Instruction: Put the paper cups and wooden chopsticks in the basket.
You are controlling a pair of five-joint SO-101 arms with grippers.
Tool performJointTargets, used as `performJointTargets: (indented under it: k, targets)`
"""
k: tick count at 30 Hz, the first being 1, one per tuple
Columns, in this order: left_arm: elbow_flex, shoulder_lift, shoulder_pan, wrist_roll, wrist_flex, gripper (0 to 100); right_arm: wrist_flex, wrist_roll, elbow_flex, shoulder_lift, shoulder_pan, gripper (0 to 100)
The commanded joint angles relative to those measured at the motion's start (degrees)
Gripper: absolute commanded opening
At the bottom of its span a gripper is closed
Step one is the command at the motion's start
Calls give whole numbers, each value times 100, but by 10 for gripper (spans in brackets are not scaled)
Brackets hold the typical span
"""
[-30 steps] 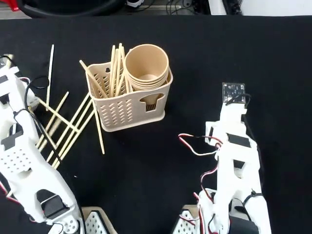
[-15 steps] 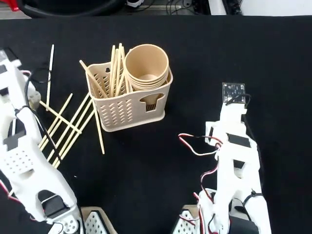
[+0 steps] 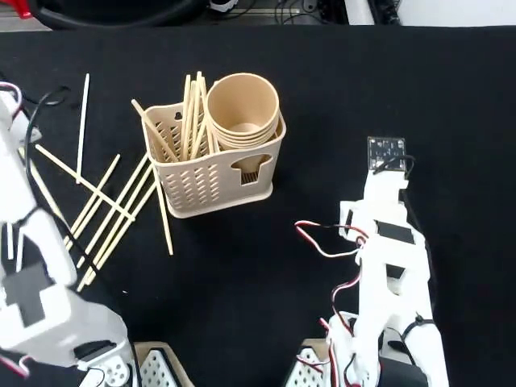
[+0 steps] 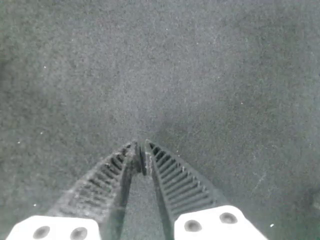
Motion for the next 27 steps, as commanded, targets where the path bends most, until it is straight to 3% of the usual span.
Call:
performJointTargets:
  k: [1, 4, 12, 16, 21, 27]
  targets:
    - [567, -1143, 57, -44, -378, 29, -53, 62, -13, -13, -18, 21]
    - [1666, -2101, 136, -44, -967, 29, -53, 62, -13, -13, -18, 21]
    - [5543, -5582, 848, -97, -4035, 29, -53, 62, -13, -13, -18, 21]
    - [6527, -6646, 1552, -44, -5371, 28, -53, 62, -13, -13, -35, 21]
    - [7785, -7666, 2651, -35, -7666, 27, -53, 62, -13, -13, -18, 21]
    - [7846, -8290, 3688, -35, -8281, 27, -53, 62, -13, -13, -18, 21]
